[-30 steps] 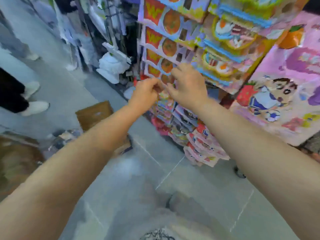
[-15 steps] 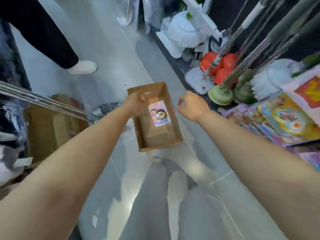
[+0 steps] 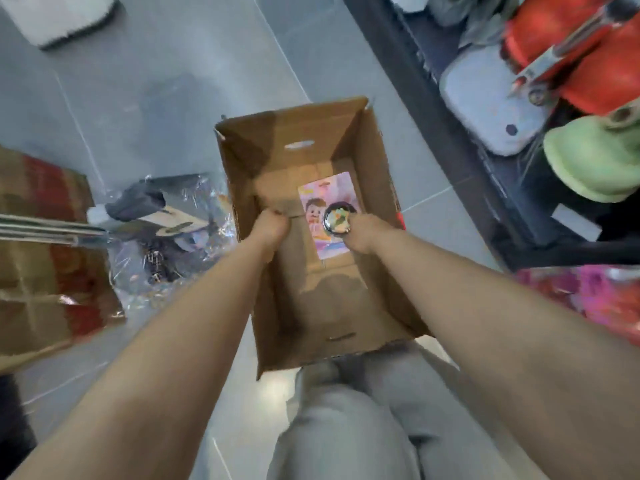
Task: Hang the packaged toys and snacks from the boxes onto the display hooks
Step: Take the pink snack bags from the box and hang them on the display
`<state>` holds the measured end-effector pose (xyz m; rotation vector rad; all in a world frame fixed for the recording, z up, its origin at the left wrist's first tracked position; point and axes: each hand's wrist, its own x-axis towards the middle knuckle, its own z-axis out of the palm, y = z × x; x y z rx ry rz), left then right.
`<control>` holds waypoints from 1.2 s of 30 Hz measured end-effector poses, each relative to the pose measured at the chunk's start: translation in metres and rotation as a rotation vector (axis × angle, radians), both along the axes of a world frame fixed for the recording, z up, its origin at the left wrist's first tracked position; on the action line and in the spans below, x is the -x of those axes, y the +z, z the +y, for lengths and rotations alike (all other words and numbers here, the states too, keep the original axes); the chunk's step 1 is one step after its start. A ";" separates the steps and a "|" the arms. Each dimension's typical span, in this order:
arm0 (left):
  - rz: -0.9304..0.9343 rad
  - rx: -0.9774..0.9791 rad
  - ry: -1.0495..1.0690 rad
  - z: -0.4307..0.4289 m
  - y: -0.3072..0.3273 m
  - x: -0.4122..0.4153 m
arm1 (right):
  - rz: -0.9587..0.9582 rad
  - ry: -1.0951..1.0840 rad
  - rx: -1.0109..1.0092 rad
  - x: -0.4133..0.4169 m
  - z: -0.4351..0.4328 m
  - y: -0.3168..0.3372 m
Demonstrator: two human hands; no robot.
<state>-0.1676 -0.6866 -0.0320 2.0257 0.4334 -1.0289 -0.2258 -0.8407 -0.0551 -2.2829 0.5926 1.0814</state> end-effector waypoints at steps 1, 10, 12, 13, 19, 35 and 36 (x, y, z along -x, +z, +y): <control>0.018 -0.007 0.025 0.002 -0.039 -0.003 | 0.017 -0.015 -0.001 -0.004 0.002 -0.029; 0.149 -0.001 0.193 -0.018 -0.183 -0.010 | -0.009 -0.639 0.010 -0.035 -0.002 -0.183; 0.197 0.082 0.223 -0.028 -0.191 -0.007 | -0.003 -0.655 0.025 -0.037 -0.001 -0.196; 0.207 0.110 0.246 -0.032 -0.192 -0.007 | -0.011 -0.643 0.065 -0.037 0.002 -0.198; 0.264 0.144 0.325 -0.027 -0.153 -0.003 | -0.152 -0.712 -0.091 -0.034 0.004 -0.162; -0.277 0.155 -0.014 -0.092 0.397 -0.017 | -0.475 -0.946 -0.568 0.026 -0.075 0.412; -0.334 0.188 -0.039 -0.103 0.430 -0.011 | -0.523 -0.964 -0.530 0.037 -0.080 0.443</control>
